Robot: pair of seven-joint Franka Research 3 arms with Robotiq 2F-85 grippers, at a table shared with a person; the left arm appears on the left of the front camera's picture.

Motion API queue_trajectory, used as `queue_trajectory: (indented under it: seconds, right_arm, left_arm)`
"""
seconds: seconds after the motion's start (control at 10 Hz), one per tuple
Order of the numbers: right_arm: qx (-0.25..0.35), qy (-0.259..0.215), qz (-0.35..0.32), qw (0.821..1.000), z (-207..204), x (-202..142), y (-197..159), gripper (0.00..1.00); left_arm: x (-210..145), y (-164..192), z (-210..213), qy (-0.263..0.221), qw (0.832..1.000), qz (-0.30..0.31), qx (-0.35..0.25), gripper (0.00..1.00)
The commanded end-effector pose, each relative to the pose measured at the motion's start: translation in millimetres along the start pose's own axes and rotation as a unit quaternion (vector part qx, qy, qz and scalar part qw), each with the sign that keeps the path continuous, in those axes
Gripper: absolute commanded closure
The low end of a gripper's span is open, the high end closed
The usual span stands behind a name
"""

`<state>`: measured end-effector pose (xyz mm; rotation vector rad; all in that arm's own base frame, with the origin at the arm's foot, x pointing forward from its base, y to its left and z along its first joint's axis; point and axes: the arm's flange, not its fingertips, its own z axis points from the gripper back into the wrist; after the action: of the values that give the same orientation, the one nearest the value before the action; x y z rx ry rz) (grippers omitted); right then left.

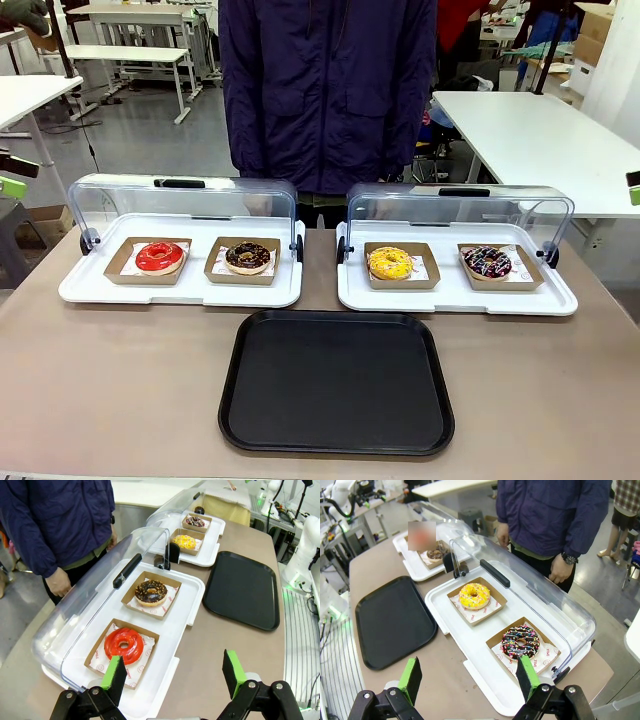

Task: Move the second donut from the left to the tray.
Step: Pick up the Paper togo box containing the Donut indicated by the person and place it on the Handle tray.

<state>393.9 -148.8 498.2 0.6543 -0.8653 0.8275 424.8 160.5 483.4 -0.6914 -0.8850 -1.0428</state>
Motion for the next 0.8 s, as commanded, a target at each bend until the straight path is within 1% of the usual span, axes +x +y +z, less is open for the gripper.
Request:
queue_trajectory:
  seconds: [0.0, 0.7]
  right_arm:
    - [0.000, -0.010, 0.007, 1.000, -0.6, 2.8, -1.4, 0.00]
    - [0.000, -0.010, 0.007, 1.000, -0.6, 2.8, -1.4, 0.00]
  left_arm:
    - [0.6, -0.7, 0.8, -0.002, 1.000, -0.003, -0.004, 0.00]
    - [0.6, -0.7, 0.8, -0.002, 1.000, -0.003, -0.004, 0.00]
